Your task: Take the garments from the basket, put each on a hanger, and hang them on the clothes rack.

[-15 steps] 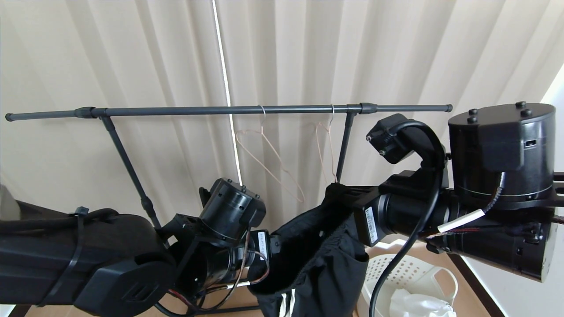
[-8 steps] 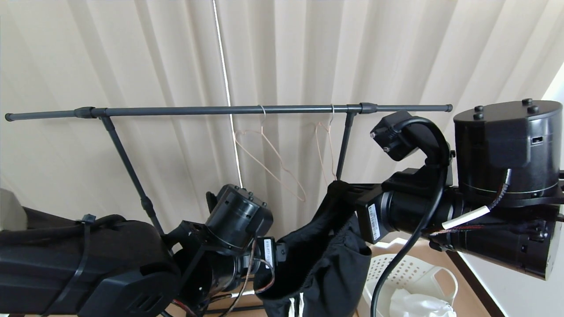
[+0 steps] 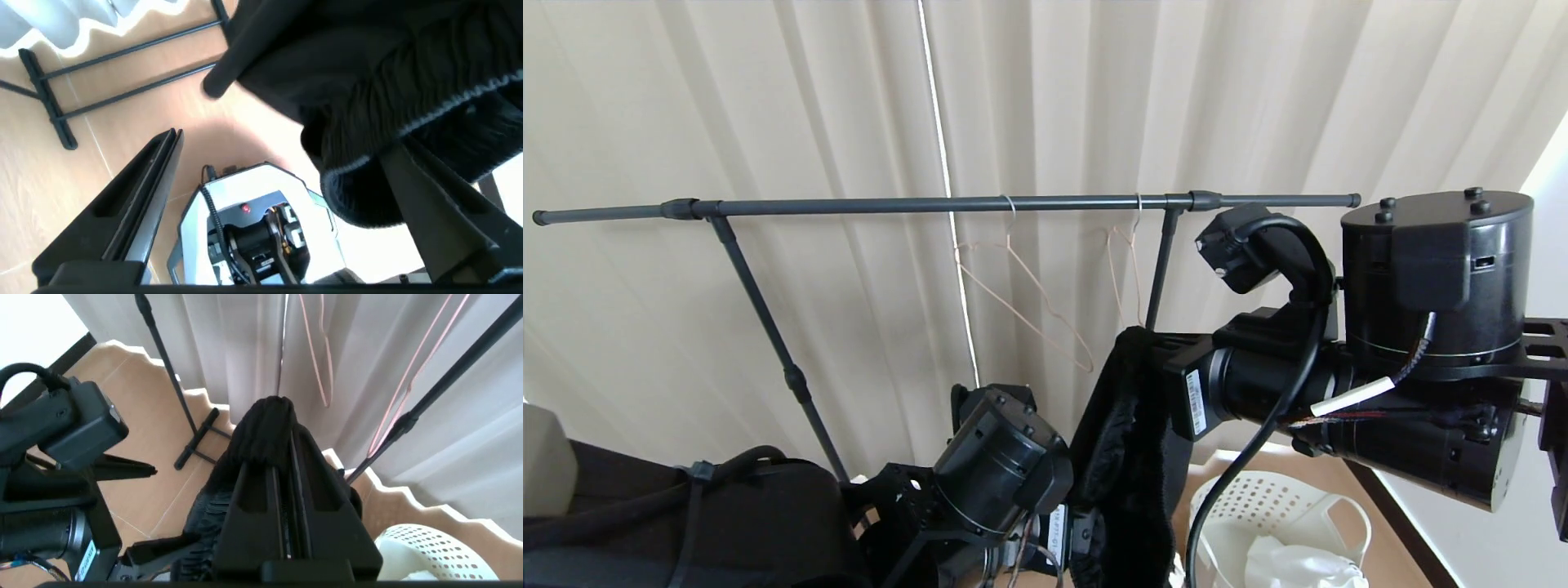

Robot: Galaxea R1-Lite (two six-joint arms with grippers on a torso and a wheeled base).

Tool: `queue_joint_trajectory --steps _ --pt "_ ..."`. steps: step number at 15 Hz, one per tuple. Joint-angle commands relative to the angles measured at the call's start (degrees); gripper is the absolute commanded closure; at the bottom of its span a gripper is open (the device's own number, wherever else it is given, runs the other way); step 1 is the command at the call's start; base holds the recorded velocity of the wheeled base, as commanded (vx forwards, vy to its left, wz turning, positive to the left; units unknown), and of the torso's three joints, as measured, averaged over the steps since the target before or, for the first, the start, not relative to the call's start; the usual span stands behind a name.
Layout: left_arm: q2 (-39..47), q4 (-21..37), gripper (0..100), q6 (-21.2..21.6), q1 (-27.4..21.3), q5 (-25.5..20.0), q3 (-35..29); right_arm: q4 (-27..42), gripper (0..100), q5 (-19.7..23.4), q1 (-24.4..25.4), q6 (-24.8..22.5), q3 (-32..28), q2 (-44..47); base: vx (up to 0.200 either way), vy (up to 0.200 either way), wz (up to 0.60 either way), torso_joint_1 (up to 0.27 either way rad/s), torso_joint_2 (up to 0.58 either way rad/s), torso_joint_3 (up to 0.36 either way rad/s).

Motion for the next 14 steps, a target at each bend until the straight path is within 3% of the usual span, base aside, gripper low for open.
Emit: queue_joint_trajectory --steps 1,4,8,11,12,14 --pt "1.12 -0.37 0 0.01 -0.36 0.12 -0.40 -0.06 100 -0.01 0.04 -0.01 0.08 0.26 0.000 0.000 0.00 0.000 0.00 0.000" --pt "3.49 -5.29 0 0.45 -0.10 0.47 -0.40 0.03 100 -0.01 0.04 -0.10 0.43 -0.09 0.000 0.000 0.00 0.000 0.00 0.000" --pt "5.69 -5.29 0 0.19 3.24 4.69 0.04 0.03 100 -0.01 0.04 -1.15 1.05 -1.67 0.000 0.000 0.00 0.000 0.00 0.000" --pt "6.22 -5.29 0 -0.08 5.00 5.13 0.30 0.12 100 -0.01 0.04 -1.59 1.14 -2.55 0.000 0.000 0.00 0.000 0.00 0.000" --pt "6.66 -5.20 100 -0.25 5.35 5.13 0.39 0.03 100 -0.01 0.04 -1.59 1.22 -2.64 0.000 0.000 0.00 0.000 0.00 0.000" --pt "6.74 -5.20 100 -0.60 5.35 5.57 1.01 0.03 100 -0.01 -1.02 -1.86 1.40 -2.81 0.000 0.000 0.00 0.000 0.00 0.000"
